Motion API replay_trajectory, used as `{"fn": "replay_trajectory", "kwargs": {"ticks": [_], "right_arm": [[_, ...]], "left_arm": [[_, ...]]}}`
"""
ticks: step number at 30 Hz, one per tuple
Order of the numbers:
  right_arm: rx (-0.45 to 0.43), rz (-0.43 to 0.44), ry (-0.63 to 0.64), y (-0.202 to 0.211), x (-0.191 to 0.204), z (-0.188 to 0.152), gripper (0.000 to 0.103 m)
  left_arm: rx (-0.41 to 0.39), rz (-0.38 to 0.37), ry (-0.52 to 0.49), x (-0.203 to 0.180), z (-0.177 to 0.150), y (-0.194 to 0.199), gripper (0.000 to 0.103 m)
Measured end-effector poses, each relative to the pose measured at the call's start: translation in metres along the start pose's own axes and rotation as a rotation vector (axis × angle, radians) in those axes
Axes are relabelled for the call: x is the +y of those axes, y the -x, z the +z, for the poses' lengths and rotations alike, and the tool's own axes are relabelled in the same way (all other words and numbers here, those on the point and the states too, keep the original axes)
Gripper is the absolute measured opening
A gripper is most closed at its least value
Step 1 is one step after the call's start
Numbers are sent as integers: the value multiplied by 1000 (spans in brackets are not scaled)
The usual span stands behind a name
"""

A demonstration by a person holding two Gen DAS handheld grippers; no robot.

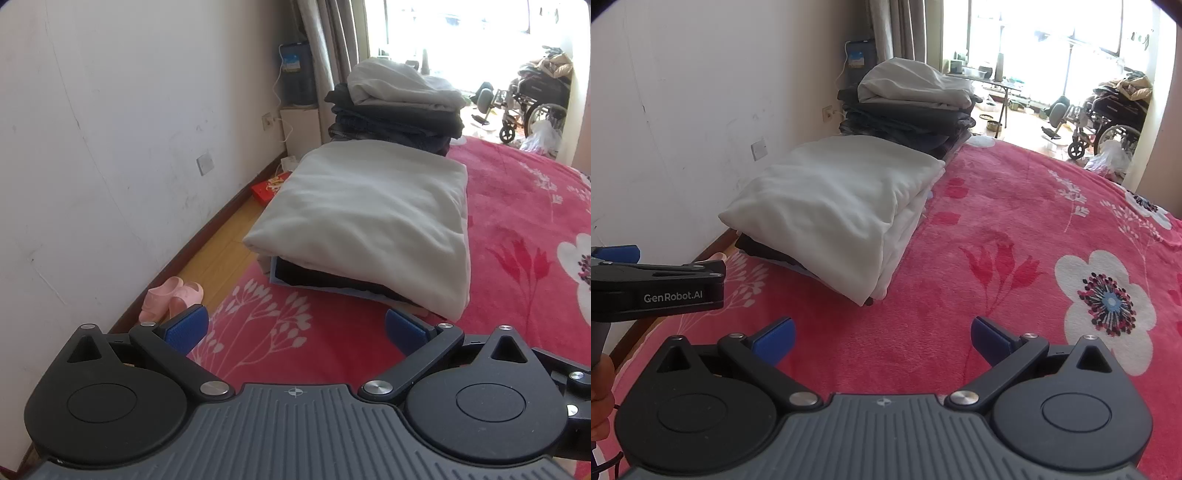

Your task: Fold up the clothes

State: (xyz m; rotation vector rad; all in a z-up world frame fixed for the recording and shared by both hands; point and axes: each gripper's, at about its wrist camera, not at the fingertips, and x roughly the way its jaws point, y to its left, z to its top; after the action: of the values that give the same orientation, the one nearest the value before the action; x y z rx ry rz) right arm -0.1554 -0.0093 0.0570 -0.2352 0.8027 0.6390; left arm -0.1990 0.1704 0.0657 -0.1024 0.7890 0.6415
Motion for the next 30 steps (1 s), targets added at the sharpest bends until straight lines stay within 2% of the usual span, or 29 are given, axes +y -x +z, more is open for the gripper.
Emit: {"fn": "replay_trajectory", "kwargs": {"ticks": [30], "right_arm": [[0,2,2,0,1,0,103]], "left_arm": [[13,-1,-2,0,-1,-1,103]]}}
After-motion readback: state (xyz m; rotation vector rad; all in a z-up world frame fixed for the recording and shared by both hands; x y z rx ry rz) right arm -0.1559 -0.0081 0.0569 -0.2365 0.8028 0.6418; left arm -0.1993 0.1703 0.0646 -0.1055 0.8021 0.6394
